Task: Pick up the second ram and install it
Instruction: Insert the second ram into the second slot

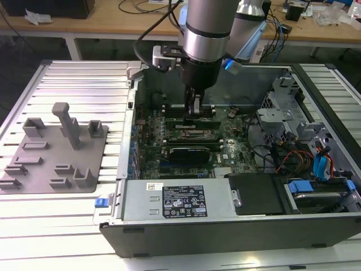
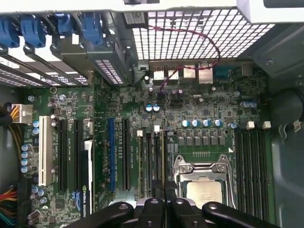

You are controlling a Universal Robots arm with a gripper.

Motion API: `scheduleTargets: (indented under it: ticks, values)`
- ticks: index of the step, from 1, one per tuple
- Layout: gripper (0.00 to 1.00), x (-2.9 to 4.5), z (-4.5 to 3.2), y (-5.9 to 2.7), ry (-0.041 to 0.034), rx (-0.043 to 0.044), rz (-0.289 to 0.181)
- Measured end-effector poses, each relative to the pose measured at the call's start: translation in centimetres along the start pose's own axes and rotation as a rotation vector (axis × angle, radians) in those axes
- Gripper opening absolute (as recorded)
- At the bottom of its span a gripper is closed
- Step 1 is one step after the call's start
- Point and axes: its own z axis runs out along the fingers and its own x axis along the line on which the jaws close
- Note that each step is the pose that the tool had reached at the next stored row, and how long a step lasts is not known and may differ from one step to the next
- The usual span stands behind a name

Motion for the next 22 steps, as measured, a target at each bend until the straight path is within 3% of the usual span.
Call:
scheduleTargets:
  ticks: [8,13,22]
  values:
    - [0.09,-0.03,2.0,-0.15,0.0003,0.0001,-0.004]
    - [0.09,0.07,2.84,-0.3,0.0013,-0.0001,-0.017]
    - [0.09,0.1,3.57,-0.95,0.0027,-0.0007,-0.036]
